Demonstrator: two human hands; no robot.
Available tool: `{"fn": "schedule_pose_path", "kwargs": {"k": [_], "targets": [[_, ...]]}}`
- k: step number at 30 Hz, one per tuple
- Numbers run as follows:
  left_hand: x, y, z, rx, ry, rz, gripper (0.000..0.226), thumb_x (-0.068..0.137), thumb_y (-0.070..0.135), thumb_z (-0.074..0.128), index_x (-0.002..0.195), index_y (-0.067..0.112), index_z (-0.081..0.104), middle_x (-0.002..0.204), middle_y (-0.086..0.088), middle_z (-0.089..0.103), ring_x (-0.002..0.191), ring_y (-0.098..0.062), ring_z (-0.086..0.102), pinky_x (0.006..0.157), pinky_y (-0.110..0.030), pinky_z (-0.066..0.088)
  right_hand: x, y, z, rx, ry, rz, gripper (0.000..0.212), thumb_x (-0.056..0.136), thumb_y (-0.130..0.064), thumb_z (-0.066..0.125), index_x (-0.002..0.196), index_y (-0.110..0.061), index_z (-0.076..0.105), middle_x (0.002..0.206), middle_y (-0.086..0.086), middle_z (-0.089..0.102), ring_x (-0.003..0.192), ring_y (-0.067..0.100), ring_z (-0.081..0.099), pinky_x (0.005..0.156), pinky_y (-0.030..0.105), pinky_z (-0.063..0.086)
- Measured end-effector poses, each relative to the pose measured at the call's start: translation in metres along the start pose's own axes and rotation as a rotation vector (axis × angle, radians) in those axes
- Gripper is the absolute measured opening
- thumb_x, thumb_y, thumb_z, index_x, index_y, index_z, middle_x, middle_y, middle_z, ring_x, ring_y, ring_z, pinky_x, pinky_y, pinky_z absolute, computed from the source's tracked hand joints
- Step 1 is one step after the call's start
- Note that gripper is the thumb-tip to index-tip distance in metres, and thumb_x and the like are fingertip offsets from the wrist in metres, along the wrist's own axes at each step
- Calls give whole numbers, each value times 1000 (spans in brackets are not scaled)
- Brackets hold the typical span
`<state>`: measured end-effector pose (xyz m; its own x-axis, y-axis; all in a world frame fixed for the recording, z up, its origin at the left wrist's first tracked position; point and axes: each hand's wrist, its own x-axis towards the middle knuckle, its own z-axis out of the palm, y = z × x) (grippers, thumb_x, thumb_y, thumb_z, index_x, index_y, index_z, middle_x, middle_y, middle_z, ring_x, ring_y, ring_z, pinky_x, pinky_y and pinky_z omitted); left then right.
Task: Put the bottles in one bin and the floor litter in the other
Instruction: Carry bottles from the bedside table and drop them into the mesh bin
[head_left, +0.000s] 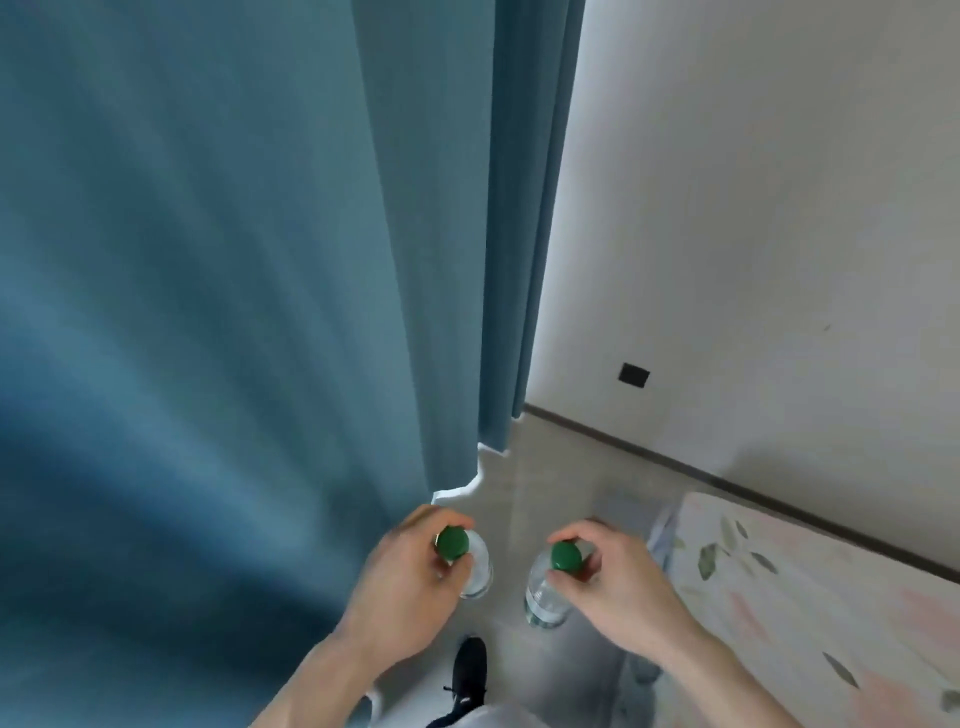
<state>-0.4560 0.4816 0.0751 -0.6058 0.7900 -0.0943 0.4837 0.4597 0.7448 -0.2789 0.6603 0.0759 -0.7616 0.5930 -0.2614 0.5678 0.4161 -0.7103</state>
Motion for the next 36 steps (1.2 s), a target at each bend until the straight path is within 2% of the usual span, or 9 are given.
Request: {"fn": "schedule_pose_path", "kwargs": {"k": [2,5,9,14,17,20,24,33,36], "targets": [[35,3,-5,-6,-17,30,25,85,24,71,102,41,65,103,23,59,74,-7,61,72,-20,50,24,-1,-12,18,13,28,24,84,-34,76,104,-43,66,103,-24,63,80,-2,65,72,12,50],[88,5,-10,40,-60,72,23,85,28,69,102,42,63,103,23,59,78,-6,61,75,-24,52,60,0,-26,40,57,57,24,85,-29,75,103,-42,65,105,-24,61,78,3,67,74,14,51],[148,19,-4,102,-158,129,21,85,32,68,102,44,62,107,26,58,80,-4,63,74,-25,53,90,13,-49,31,138,116,26,85,-31,76,106,-42,66,106,-24,60,80,1,67,70,9,48],[223,49,14,96,-230,183,23,85,32,72,101,46,63,107,27,58,78,-6,63,70,-19,51,124,39,-91,66,238,198,25,82,-33,77,103,-42,67,105,-21,61,76,3,67,74,17,53],[266,69,30,119,-250,211,23,85,31,72,102,44,63,106,27,58,79,-4,62,71,-18,51,145,57,-118,78,284,235,25,81,-34,76,103,-42,67,105,-23,62,77,1,67,70,14,51],[308,94,52,113,-261,238,24,85,32,72,102,45,63,107,28,58,79,-4,63,70,-17,51,169,78,-148,84,306,253,24,82,-36,76,102,-44,66,105,-25,62,78,0,66,67,11,47],[369,130,84,93,-277,257,26,85,32,72,103,48,62,109,28,59,80,-3,65,70,-21,54,207,109,-192,127,328,265,24,81,-35,76,101,-43,67,107,-24,63,80,1,66,69,11,47],[488,229,143,82,-292,303,25,90,29,70,107,46,64,110,30,60,85,1,65,72,-18,53,274,172,-308,121,324,270,23,82,-36,72,103,-42,66,108,-22,62,80,2,66,76,13,49],[522,254,156,80,-326,336,27,90,28,69,108,47,64,112,31,59,87,2,64,73,-17,53,289,188,-337,152,377,285,22,83,-32,72,102,-41,67,107,-22,63,79,2,67,73,11,47]]}}
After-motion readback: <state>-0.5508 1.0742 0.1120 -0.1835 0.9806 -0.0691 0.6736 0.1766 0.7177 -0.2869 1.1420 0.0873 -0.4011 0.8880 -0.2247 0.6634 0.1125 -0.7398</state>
